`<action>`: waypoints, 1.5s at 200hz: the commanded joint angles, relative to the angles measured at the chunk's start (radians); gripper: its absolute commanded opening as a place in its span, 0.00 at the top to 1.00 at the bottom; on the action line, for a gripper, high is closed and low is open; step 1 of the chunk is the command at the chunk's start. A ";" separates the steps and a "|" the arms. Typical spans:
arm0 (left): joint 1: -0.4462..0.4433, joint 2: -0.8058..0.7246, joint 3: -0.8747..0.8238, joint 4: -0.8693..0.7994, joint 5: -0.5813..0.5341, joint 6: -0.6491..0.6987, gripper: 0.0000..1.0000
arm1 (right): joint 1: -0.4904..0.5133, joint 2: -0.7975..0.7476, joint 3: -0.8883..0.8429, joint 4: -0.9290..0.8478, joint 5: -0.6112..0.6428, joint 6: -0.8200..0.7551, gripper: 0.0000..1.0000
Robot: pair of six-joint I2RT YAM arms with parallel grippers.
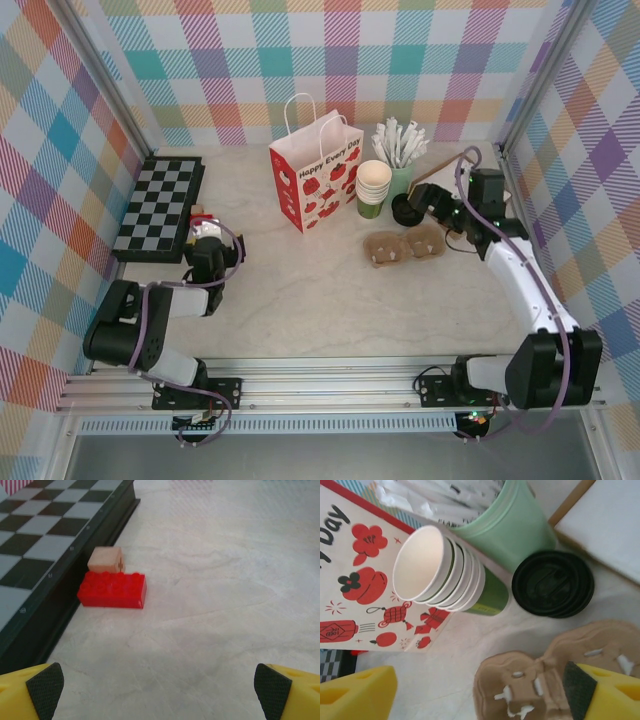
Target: Pack the takeout coffee
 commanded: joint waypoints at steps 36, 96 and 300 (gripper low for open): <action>-0.002 -0.153 0.246 -0.502 0.032 -0.153 0.00 | 0.145 0.263 0.334 -0.224 0.110 0.097 0.26; -0.035 -0.287 0.496 -1.112 0.141 -0.580 0.00 | 0.198 0.525 0.656 -0.354 0.272 0.104 0.51; -0.033 -0.135 0.657 -1.272 0.320 -0.504 0.00 | 0.241 0.749 0.904 -0.481 0.353 0.058 0.85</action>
